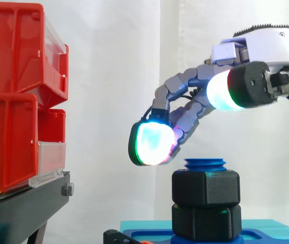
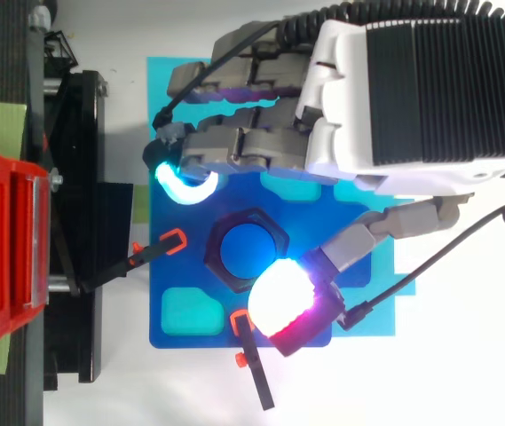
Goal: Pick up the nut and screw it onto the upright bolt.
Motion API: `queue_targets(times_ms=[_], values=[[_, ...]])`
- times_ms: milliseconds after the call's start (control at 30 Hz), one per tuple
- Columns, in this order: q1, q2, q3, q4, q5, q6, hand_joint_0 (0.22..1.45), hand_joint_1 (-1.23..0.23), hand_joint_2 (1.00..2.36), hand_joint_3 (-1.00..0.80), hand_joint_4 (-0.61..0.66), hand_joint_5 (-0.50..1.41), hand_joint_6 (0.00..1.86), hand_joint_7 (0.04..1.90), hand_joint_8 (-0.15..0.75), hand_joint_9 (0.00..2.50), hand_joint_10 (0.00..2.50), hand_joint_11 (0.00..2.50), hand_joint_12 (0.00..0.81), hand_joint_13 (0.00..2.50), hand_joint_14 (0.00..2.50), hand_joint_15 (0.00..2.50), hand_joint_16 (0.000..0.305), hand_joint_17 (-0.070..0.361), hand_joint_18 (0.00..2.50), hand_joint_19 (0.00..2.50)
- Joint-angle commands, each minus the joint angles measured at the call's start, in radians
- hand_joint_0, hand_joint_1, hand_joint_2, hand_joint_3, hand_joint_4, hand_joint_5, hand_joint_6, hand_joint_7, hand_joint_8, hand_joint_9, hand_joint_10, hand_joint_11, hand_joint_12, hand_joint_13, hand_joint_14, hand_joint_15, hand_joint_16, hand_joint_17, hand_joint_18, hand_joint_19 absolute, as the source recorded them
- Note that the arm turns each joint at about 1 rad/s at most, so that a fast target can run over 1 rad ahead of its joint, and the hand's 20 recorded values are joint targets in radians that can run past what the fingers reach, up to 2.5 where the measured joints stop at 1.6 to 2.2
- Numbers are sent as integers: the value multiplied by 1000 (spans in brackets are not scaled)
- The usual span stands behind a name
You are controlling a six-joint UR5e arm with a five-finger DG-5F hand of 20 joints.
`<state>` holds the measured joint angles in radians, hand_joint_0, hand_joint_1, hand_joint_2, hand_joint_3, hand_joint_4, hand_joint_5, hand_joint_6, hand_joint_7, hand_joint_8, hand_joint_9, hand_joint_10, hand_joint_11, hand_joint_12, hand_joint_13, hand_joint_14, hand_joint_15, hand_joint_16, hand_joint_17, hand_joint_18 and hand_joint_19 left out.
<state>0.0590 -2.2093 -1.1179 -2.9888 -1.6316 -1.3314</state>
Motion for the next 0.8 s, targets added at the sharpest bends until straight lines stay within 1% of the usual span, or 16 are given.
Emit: queue_targets(times_ms=[0,233,467,600,700,767], values=[[-1,-1,-17,-1,-4,5,416,-254,1000,-500,158,-112,503,774,307,733,0,0,433,407,0,40,63,142,337,349],[1,-1,-28,1,-5,17,417,-254,1000,-500,156,-112,503,776,309,733,0,0,433,407,0,40,63,142,338,345],[1,-1,-28,1,-4,17,418,-259,1000,-500,161,-110,503,787,312,733,0,0,433,408,0,45,63,142,337,346],[4,-1,-42,2,-4,17,417,-264,1000,-500,163,-110,503,785,311,733,0,0,433,407,0,45,63,142,336,347],[7,-1,-42,11,-4,17,417,-265,1000,-500,162,-110,503,788,312,730,0,0,434,405,0,46,63,142,333,351],[10,-1,-42,36,-2,17,417,-265,1000,-500,166,-111,503,791,311,726,0,0,434,404,1,44,63,142,333,351]])
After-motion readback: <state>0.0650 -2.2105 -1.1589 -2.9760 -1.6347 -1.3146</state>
